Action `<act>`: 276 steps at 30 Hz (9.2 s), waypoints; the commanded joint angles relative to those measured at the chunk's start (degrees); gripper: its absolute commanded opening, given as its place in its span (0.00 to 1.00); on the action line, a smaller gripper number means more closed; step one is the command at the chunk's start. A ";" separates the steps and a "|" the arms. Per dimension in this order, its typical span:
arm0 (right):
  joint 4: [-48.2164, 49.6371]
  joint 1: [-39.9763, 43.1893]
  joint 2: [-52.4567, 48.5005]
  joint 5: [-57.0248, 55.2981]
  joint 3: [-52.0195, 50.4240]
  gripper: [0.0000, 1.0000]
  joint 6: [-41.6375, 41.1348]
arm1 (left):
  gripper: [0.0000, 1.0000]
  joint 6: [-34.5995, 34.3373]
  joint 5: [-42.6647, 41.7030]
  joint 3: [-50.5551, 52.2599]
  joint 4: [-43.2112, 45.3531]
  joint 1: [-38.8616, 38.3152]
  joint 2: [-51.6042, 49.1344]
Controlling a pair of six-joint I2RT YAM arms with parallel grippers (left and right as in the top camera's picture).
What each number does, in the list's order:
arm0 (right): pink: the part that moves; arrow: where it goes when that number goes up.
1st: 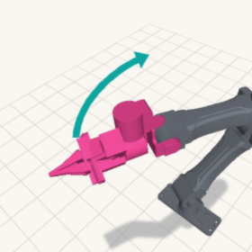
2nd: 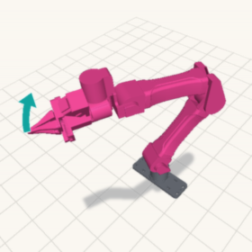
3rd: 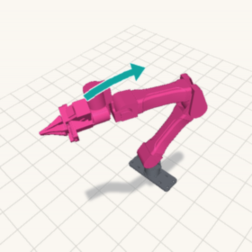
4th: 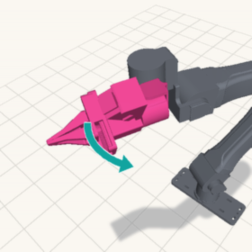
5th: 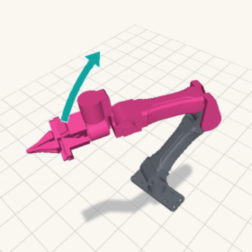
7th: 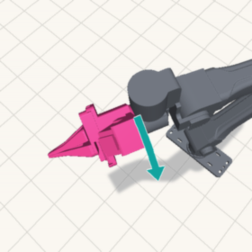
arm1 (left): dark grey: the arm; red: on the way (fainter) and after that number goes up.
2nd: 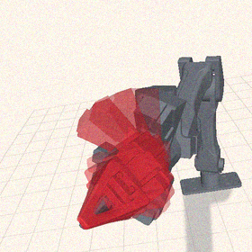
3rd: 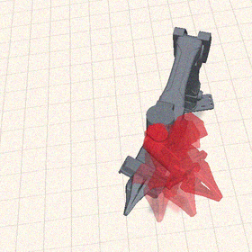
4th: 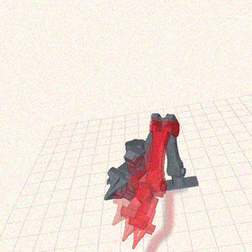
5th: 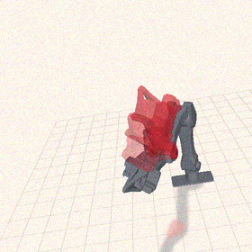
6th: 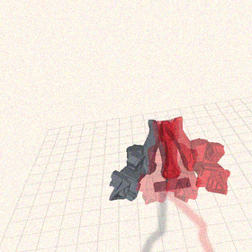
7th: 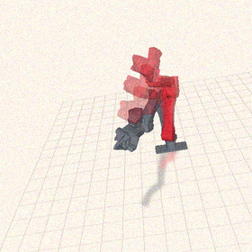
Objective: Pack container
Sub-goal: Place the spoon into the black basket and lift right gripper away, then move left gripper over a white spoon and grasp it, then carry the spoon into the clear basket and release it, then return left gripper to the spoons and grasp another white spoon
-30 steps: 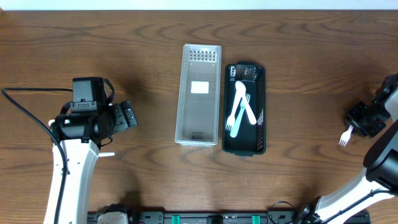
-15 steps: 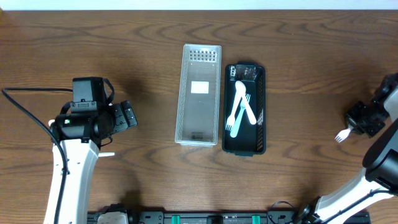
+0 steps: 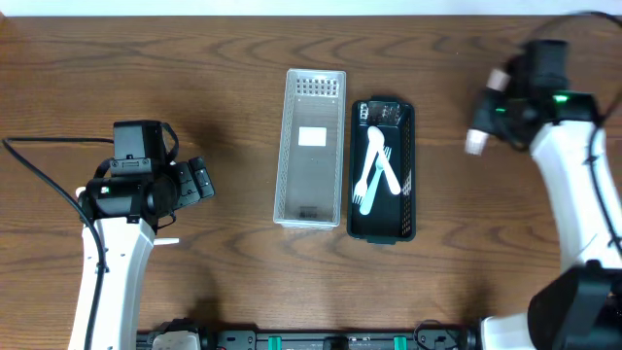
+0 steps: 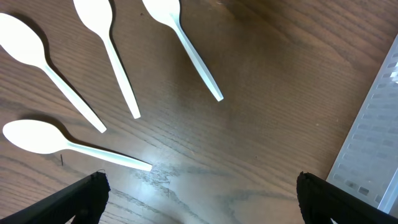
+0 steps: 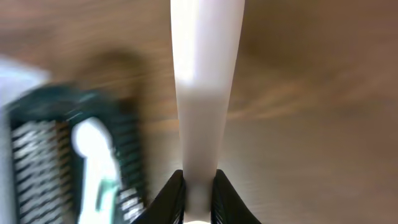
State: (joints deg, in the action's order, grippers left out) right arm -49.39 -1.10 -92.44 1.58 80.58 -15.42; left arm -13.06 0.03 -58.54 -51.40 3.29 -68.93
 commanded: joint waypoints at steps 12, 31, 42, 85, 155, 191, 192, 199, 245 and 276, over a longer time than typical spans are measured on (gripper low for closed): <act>-1.09 -19.58 -11.74 -0.02 -0.39 0.15 -3.41 | 0.98 0.94 0.50 -1.27 -0.15 0.28 -0.31; -1.33 -13.77 -2.38 -0.72 5.01 0.63 -1.70 | 0.98 -5.70 0.55 -9.99 -3.26 0.28 -1.38; -10.19 2.62 5.22 -0.72 5.01 0.68 -1.66 | 0.98 -15.58 0.66 -17.81 -4.00 4.46 -18.95; -13.31 10.99 5.09 -0.68 4.81 0.70 0.94 | 0.98 -19.21 -5.33 -17.79 9.90 9.51 -46.40; -13.62 10.99 5.09 -0.68 4.81 0.72 0.92 | 0.06 -4.96 -3.34 -23.19 -0.63 -8.11 -24.50; -13.86 10.99 5.09 -0.72 4.81 0.73 0.94 | 0.68 -7.15 11.76 -26.73 -3.52 -18.88 -16.72; -13.86 10.99 5.09 -0.70 4.81 0.73 0.94 | 0.73 -8.44 12.07 -26.71 -4.55 -15.61 -15.37; -13.88 10.99 5.11 -0.70 4.81 0.73 0.92 | 0.87 -13.86 8.13 -26.01 -8.11 8.28 -14.75; -15.02 10.99 5.09 -0.68 4.81 0.75 0.68 | 0.94 -10.99 -0.94 -23.98 2.99 20.04 -53.18; -15.78 10.99 5.09 -0.68 4.81 0.75 0.70 | 0.13 -11.02 -0.92 -22.03 1.09 20.02 -53.88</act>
State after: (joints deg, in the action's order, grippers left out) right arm -65.04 9.74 -87.72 1.08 85.23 -15.25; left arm -24.27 -2.85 -82.85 -49.58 23.18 -120.16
